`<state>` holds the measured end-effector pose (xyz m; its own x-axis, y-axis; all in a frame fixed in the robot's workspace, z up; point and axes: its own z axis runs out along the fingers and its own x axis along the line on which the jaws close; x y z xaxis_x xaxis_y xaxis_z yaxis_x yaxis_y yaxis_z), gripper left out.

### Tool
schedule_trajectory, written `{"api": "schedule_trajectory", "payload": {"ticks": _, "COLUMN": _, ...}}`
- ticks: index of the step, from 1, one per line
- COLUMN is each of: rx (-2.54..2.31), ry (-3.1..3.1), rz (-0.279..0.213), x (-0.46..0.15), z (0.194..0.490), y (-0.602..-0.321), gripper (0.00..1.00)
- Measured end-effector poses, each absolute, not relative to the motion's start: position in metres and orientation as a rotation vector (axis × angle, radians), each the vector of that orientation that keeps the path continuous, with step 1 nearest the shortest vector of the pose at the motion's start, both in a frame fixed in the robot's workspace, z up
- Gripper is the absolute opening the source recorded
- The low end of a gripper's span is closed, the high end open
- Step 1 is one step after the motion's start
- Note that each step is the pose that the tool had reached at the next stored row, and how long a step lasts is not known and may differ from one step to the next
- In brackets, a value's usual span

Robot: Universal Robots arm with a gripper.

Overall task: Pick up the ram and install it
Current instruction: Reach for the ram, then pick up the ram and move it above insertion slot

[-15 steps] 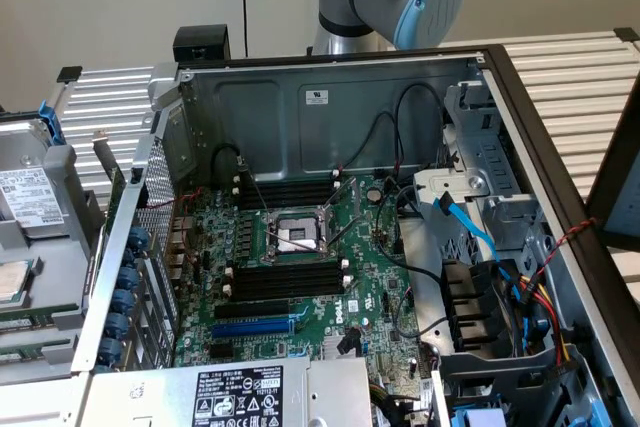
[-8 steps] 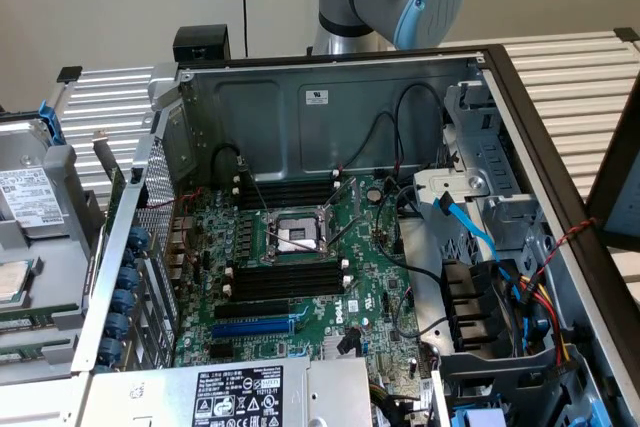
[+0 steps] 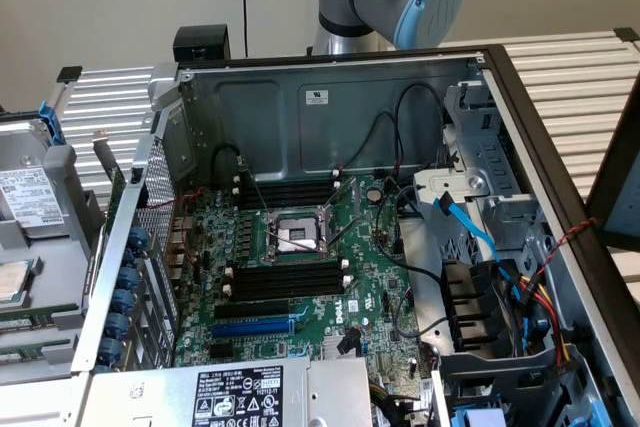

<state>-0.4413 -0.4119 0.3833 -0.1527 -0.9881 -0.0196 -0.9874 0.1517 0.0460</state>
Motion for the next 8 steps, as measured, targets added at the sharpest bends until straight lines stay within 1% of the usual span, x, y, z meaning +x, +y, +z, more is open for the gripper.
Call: {"api": "schedule_trajectory", "payload": {"ticks": 8, "rx": 2.08, "ry": -2.331, "rz": -0.073, "x": -0.4413, "z": 0.3833, "y": -0.4119, "gripper": 0.27}}
